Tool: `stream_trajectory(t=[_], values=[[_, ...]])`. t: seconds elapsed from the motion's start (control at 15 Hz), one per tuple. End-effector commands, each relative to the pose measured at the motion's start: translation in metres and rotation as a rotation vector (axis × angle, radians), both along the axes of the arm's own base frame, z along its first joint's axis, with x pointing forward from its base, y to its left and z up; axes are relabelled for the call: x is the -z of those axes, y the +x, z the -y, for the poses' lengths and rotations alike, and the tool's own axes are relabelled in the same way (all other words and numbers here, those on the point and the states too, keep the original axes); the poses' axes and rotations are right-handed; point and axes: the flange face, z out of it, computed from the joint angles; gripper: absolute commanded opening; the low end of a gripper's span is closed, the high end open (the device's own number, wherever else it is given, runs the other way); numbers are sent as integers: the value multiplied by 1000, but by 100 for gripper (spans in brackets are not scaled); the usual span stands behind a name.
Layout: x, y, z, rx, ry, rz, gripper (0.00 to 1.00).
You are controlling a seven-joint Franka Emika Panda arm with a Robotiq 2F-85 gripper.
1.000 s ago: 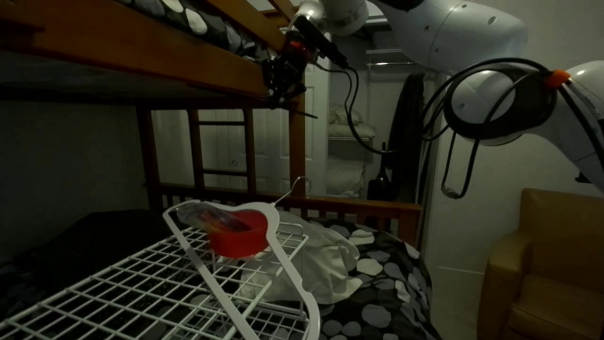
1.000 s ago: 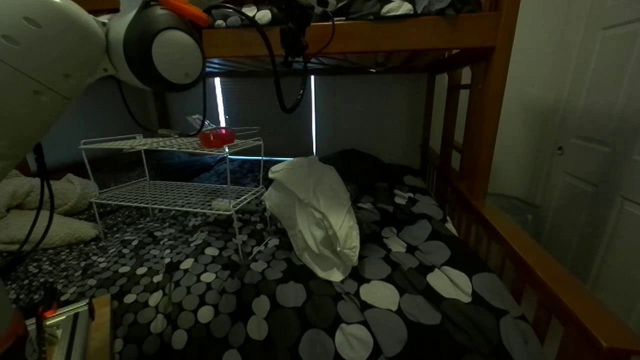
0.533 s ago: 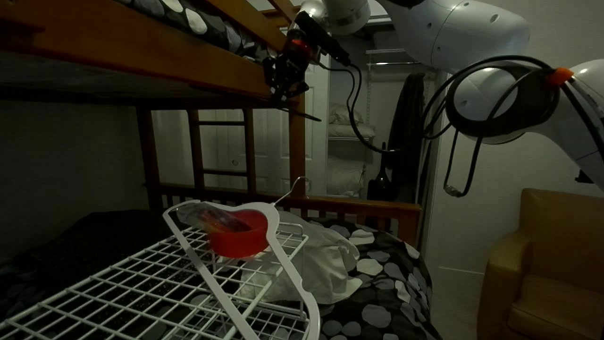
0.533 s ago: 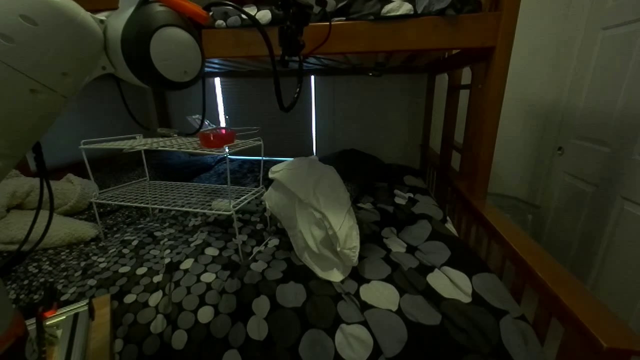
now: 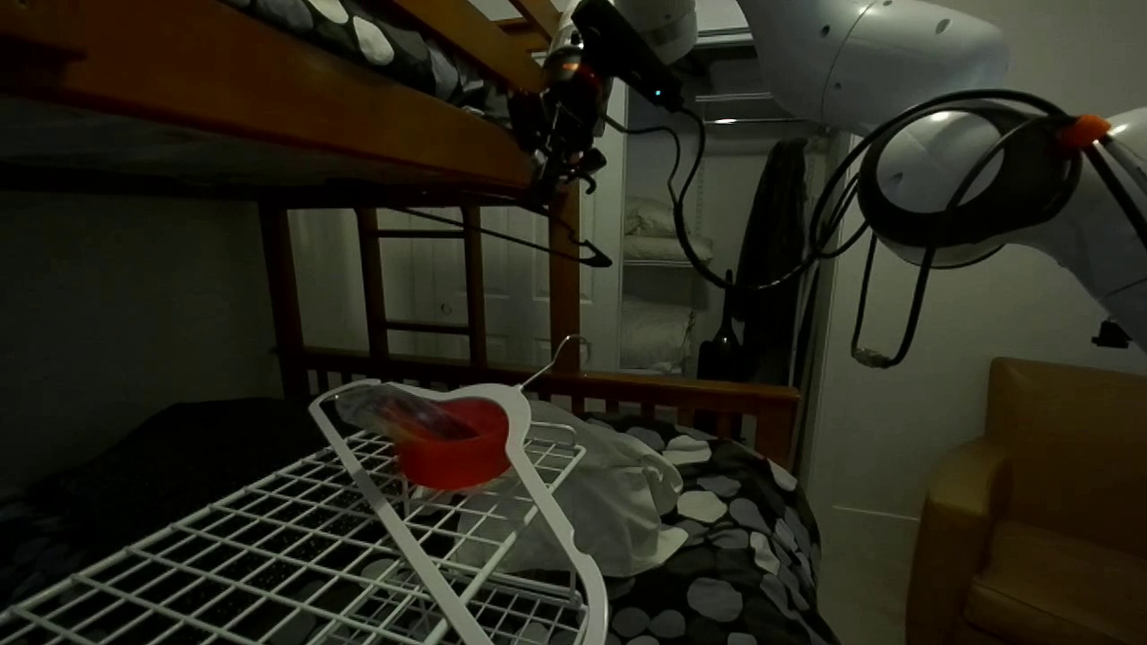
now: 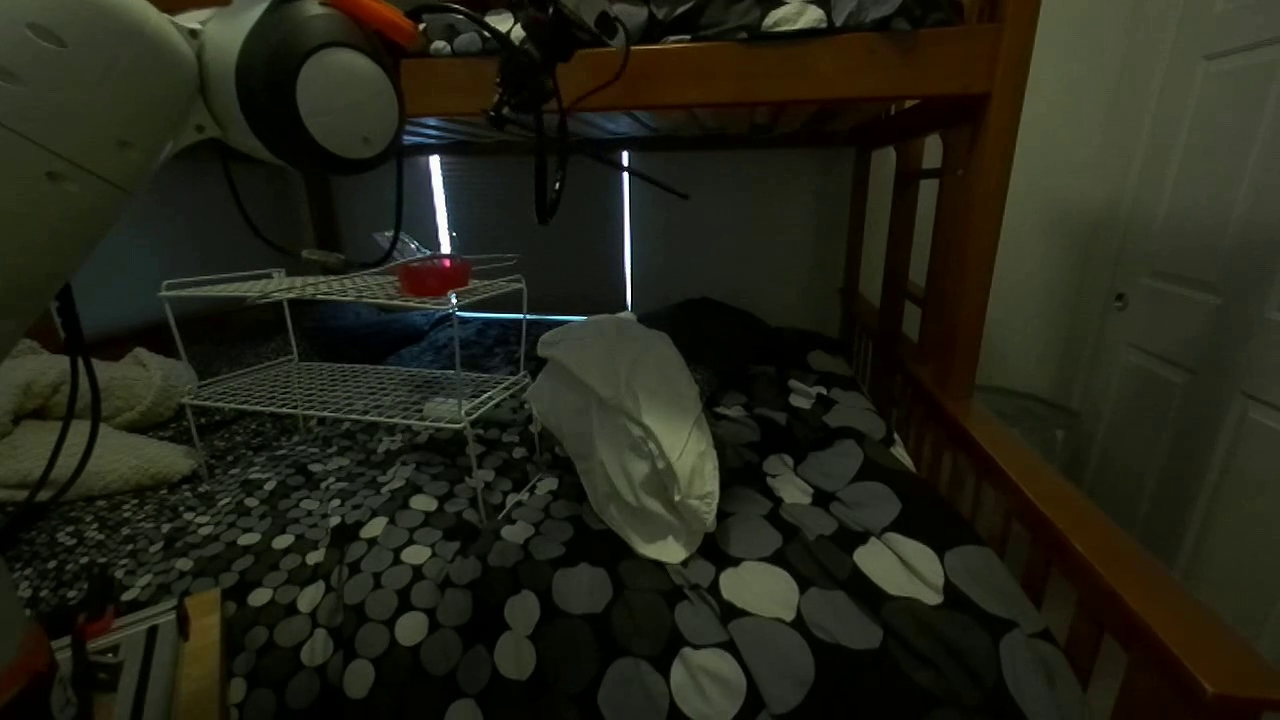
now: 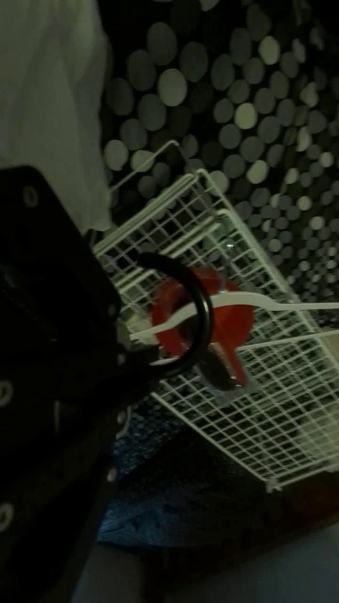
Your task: Put the hanger on top of the rack
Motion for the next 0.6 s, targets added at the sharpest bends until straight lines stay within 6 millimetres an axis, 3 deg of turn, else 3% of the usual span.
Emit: stream_trajectory(t=[0.0, 0.13, 0.2, 0.27, 0.53], values=[[-19, -40, -14, -82, -48, -105, 2], [-12, -54, -34, -158, -94, -86, 2], [-13, -37, -20, -106, -45, -78, 2], [-14, -41, -26, -118, -50, -78, 8], [-11, -38, -23, -109, -52, -82, 8]])
